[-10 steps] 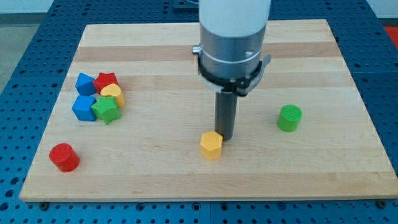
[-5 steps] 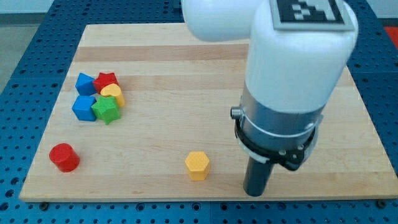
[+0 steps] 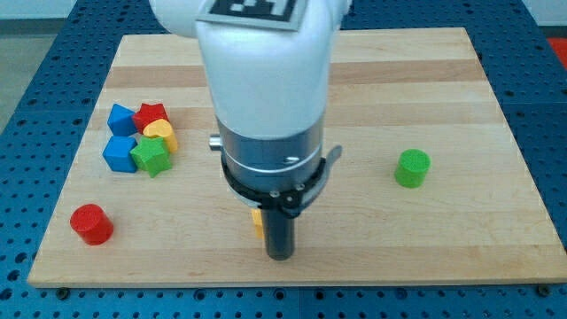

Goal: Push the yellow hexagon into a red circle

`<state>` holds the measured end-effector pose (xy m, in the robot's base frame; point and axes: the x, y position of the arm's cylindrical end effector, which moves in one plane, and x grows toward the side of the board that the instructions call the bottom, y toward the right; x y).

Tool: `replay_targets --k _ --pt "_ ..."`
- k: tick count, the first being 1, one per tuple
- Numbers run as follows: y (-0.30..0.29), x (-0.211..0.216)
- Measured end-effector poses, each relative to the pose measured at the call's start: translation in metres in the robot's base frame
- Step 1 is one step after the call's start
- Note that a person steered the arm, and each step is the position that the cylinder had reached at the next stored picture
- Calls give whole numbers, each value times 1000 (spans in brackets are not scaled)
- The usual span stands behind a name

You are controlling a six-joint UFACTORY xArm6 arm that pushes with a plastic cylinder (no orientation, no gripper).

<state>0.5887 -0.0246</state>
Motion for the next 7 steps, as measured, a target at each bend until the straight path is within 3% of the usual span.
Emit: replay_targets --k 2,3,4,7 --pt "6 9" --pt "44 12" --pt "34 -52" --pt "-5 -42"
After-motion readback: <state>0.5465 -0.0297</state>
